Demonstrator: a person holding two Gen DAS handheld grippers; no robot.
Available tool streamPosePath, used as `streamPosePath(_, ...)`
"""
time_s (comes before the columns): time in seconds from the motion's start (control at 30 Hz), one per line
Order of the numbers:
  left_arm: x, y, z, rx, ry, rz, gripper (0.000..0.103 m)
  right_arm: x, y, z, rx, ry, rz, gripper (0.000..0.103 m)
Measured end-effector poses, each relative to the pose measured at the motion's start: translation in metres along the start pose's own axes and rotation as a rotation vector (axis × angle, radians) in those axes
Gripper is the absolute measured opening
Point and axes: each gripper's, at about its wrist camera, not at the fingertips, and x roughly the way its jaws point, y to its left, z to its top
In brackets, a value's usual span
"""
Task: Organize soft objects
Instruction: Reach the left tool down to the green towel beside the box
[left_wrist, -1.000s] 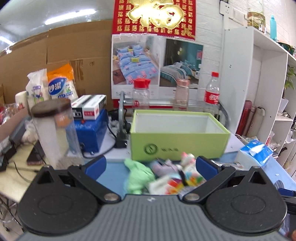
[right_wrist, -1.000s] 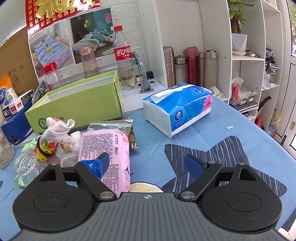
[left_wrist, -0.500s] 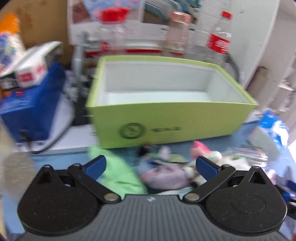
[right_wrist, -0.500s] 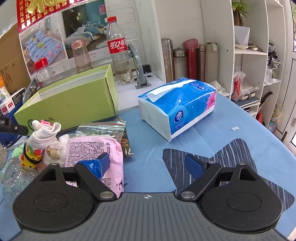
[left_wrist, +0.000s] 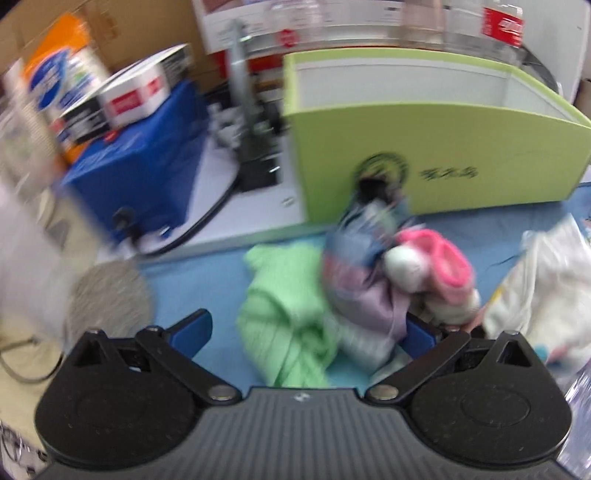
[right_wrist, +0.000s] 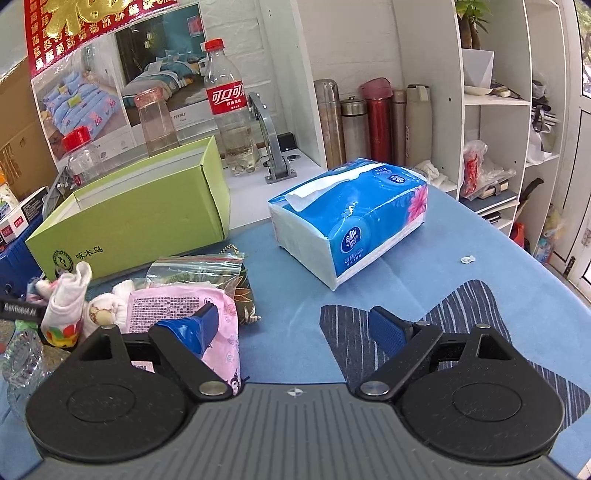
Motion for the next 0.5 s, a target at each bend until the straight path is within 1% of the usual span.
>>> streamPosePath(0.07, -0.005, 0.017, -0.014, -0.053, 0.02, -0.015, 0.102, -0.001, 0.0, -0.001, 0.002, 0.0, 0.003, 0.075)
streamPosePath(0.1, -0.007, 0.023, -0.021, -0.067, 0.033, -0.004, 0.102, -0.001, 0.001, -0.002, 0.002, 0.002, 0.004, 0.075)
streamPosePath(0.13, -0.008, 0.027, -0.029, -0.065, 0.045, 0.045, 0.102, -0.002, 0.002, -0.002, 0.001, 0.005, 0.007, 0.075)
streamPosePath(0.17, -0.012, 0.032, -0.037, -0.071, 0.007, 0.065, 0.102, -0.003, 0.003, -0.002, -0.001, 0.005, 0.011, 0.075)
streamPosePath(0.2, -0.017, 0.038, -0.044, -0.077, 0.002, 0.072, 0.102, -0.005, 0.004, -0.002, -0.003, 0.001, 0.016, 0.075)
streamPosePath(0.23, -0.022, 0.044, -0.049, -0.096, 0.016, 0.075, 0.102, -0.008, 0.005, -0.003, -0.006, -0.006, 0.021, 0.075)
streamPosePath(0.27, -0.028, 0.05, -0.052, -0.113, 0.011, 0.064, 0.102, -0.01, 0.005, -0.003, -0.008, -0.014, 0.022, 0.075)
streamPosePath(0.3, -0.038, 0.052, -0.054, -0.126, -0.021, 0.04, 0.102, -0.012, 0.006, -0.002, -0.008, -0.019, 0.021, 0.075)
streamPosePath(0.33, -0.05, 0.052, -0.054, -0.131, -0.059, 0.015, 0.102, -0.014, 0.006, -0.002, -0.007, -0.026, 0.021, 0.075)
streamPosePath(0.4, -0.07, 0.043, -0.041, -0.109, -0.14, -0.028, 0.102, -0.015, 0.006, -0.001, -0.005, -0.033, 0.024, 0.075)
streamPosePath(0.47, -0.077, 0.024, -0.019, -0.093, -0.188, -0.052, 0.102, -0.013, 0.007, -0.001, 0.0, -0.033, 0.025, 0.075)
streamPosePath(0.5, -0.076, 0.016, -0.008, -0.098, -0.194, -0.065, 0.102, -0.011, 0.007, -0.001, 0.001, -0.029, 0.025, 0.075)
